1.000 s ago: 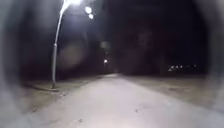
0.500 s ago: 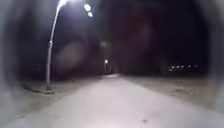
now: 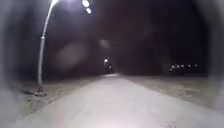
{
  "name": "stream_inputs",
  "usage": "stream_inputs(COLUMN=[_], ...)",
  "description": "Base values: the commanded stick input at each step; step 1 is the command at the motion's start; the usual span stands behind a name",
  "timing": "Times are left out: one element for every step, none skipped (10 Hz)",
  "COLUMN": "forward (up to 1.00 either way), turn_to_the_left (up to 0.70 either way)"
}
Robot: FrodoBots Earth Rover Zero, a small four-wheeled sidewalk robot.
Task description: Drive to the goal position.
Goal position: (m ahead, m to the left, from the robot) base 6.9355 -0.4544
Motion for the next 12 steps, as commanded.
stream_inputs(forward=[0.7,0.7,0.7,0.7,0.7,0.7,0.7,0.7,0.7,0.7,0.7,0.7], turn_to_the_left=[0.0,0.0,0.0,0.0,0.0,0.0,0.0,0.0,0.0,0.0,0.0,0.0])
